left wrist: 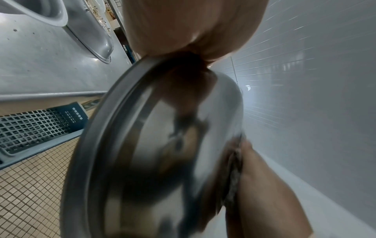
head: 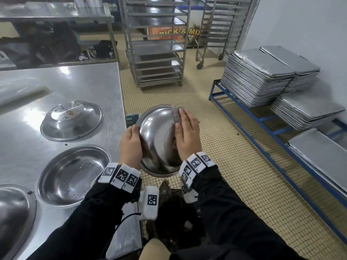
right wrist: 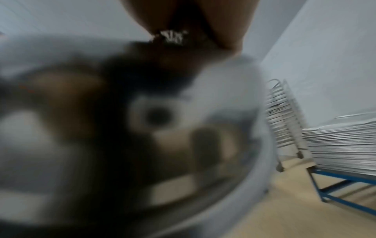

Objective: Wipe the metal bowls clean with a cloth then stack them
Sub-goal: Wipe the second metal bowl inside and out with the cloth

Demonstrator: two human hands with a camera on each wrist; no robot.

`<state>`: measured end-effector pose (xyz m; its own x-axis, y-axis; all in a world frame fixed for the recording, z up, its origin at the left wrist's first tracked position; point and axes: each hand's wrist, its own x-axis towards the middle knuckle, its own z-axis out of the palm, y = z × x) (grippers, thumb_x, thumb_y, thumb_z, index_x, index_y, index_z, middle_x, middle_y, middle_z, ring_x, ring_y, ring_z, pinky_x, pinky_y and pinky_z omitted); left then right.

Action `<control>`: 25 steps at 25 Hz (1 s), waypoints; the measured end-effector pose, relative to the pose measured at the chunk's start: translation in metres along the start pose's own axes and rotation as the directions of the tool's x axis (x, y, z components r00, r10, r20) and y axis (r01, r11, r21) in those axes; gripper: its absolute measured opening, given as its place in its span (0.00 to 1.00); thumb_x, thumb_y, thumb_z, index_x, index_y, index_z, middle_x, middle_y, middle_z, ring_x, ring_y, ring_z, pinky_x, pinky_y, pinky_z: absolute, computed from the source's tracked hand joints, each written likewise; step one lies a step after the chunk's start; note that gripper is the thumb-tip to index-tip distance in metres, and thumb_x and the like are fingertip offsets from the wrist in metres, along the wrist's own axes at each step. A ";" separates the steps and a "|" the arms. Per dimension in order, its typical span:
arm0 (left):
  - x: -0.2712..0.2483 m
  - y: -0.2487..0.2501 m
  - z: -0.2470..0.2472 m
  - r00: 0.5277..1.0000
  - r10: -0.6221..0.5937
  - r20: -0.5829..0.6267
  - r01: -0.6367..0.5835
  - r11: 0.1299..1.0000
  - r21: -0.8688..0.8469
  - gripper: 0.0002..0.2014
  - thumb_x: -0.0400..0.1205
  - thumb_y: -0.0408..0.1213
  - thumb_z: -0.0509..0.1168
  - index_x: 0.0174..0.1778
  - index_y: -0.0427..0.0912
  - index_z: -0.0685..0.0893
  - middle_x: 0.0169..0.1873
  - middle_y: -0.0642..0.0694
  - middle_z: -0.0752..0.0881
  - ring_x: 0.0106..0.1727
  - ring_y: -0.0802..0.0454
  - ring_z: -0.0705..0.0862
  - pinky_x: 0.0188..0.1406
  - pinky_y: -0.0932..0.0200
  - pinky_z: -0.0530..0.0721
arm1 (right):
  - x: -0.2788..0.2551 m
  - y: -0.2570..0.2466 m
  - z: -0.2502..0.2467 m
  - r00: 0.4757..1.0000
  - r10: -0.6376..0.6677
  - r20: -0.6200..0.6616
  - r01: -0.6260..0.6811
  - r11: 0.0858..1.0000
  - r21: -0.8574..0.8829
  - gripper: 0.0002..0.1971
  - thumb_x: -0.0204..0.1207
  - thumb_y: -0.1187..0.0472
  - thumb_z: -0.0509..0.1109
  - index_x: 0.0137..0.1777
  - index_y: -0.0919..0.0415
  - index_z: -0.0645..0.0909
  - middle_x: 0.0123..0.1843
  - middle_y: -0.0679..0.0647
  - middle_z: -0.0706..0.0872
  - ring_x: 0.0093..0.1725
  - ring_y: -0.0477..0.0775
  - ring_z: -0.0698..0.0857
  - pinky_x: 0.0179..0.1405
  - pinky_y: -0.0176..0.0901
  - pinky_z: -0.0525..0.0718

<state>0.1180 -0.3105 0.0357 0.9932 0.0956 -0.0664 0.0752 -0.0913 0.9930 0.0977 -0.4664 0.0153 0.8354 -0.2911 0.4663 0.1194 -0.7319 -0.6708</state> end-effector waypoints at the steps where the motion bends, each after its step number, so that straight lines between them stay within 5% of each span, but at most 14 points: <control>1: 0.000 -0.001 -0.002 1.000 0.003 -0.001 -0.003 1.000 0.009 0.16 0.89 0.45 0.52 0.38 0.51 0.78 0.35 0.47 0.80 0.41 0.47 0.80 0.51 0.47 0.80 | -0.001 0.009 -0.007 0.995 0.096 0.019 -0.097 0.994 0.047 0.24 0.85 0.50 0.50 0.80 0.56 0.63 0.77 0.54 0.69 0.75 0.51 0.68 0.73 0.46 0.68; 6: -0.002 0.000 -0.009 0.996 0.078 0.037 -0.079 0.996 0.030 0.14 0.89 0.46 0.54 0.40 0.53 0.81 0.38 0.46 0.84 0.41 0.50 0.81 0.50 0.51 0.81 | -0.038 0.032 -0.023 0.941 0.338 0.021 -0.338 0.930 0.144 0.17 0.85 0.54 0.55 0.68 0.61 0.73 0.57 0.52 0.81 0.52 0.46 0.81 0.52 0.40 0.84; 9: -0.002 -0.002 -0.011 0.980 0.160 0.115 -0.177 0.972 0.154 0.16 0.87 0.47 0.57 0.42 0.41 0.83 0.37 0.33 0.84 0.38 0.41 0.81 0.50 0.39 0.82 | -0.045 0.022 -0.022 0.932 0.314 -0.182 -0.285 0.944 0.167 0.13 0.83 0.59 0.60 0.61 0.66 0.76 0.59 0.55 0.74 0.49 0.43 0.78 0.45 0.27 0.83; 12: -0.007 -0.002 -0.010 0.964 0.182 0.195 -0.226 0.946 0.232 0.14 0.86 0.48 0.59 0.40 0.47 0.84 0.37 0.34 0.86 0.42 0.32 0.85 0.45 0.33 0.85 | -0.038 -0.009 -0.019 0.969 0.201 -0.146 -0.182 0.975 0.130 0.15 0.83 0.56 0.61 0.61 0.66 0.78 0.60 0.55 0.74 0.48 0.37 0.74 0.39 0.16 0.75; 14: -0.010 -0.001 -0.007 0.957 0.203 0.208 -0.249 0.942 0.224 0.13 0.86 0.47 0.61 0.39 0.47 0.85 0.35 0.36 0.87 0.40 0.33 0.85 0.42 0.33 0.85 | -0.039 -0.029 -0.011 0.997 0.020 -0.071 -0.015 0.997 0.073 0.19 0.82 0.50 0.59 0.62 0.62 0.80 0.61 0.52 0.77 0.53 0.38 0.75 0.50 0.22 0.76; 16: -0.012 0.001 -0.007 0.955 0.230 0.185 -0.265 0.944 0.196 0.13 0.86 0.44 0.61 0.39 0.46 0.86 0.35 0.38 0.88 0.40 0.35 0.86 0.44 0.35 0.85 | -0.043 -0.034 -0.002 0.991 -0.133 -0.033 0.134 0.990 0.043 0.21 0.83 0.47 0.54 0.66 0.57 0.80 0.66 0.50 0.78 0.67 0.46 0.73 0.69 0.44 0.73; 18: -0.013 0.002 -0.008 0.959 0.226 0.170 -0.255 0.951 0.176 0.14 0.86 0.43 0.61 0.40 0.40 0.86 0.35 0.35 0.87 0.39 0.34 0.85 0.43 0.36 0.85 | -0.044 -0.026 0.003 0.985 -0.167 -0.054 0.168 0.985 0.027 0.23 0.84 0.48 0.51 0.69 0.57 0.78 0.69 0.50 0.77 0.72 0.48 0.70 0.75 0.49 0.67; 21: -0.013 -0.003 -0.015 0.968 0.188 0.165 -0.212 0.966 0.148 0.18 0.87 0.44 0.59 0.32 0.45 0.81 0.22 0.43 0.78 0.25 0.44 0.75 0.26 0.46 0.75 | -0.040 -0.008 -0.004 0.984 0.160 -0.074 -0.150 0.981 0.120 0.24 0.85 0.47 0.49 0.71 0.59 0.75 0.70 0.52 0.76 0.64 0.44 0.74 0.64 0.41 0.77; 23: -0.010 -0.006 -0.017 0.975 0.170 0.146 -0.189 0.974 0.128 0.19 0.87 0.45 0.59 0.29 0.47 0.78 0.20 0.50 0.74 0.24 0.48 0.71 0.25 0.50 0.70 | -0.045 0.005 -0.005 0.931 0.363 -0.031 -0.351 0.915 0.200 0.21 0.86 0.51 0.50 0.72 0.58 0.74 0.68 0.53 0.78 0.62 0.46 0.78 0.59 0.39 0.79; 25: -0.006 -0.008 -0.018 0.975 0.178 0.131 -0.196 0.970 0.144 0.18 0.87 0.46 0.59 0.32 0.43 0.78 0.22 0.48 0.74 0.26 0.47 0.71 0.28 0.47 0.71 | -0.054 0.002 -0.005 0.949 0.309 -0.059 -0.294 0.939 0.179 0.20 0.86 0.53 0.53 0.74 0.57 0.71 0.70 0.51 0.77 0.67 0.48 0.77 0.60 0.33 0.77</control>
<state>0.1096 -0.2929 0.0297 0.9937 -0.0531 0.0989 -0.1091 -0.2501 0.9621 0.0499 -0.4554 -0.0088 0.7985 -0.5385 0.2692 -0.0381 -0.4915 -0.8701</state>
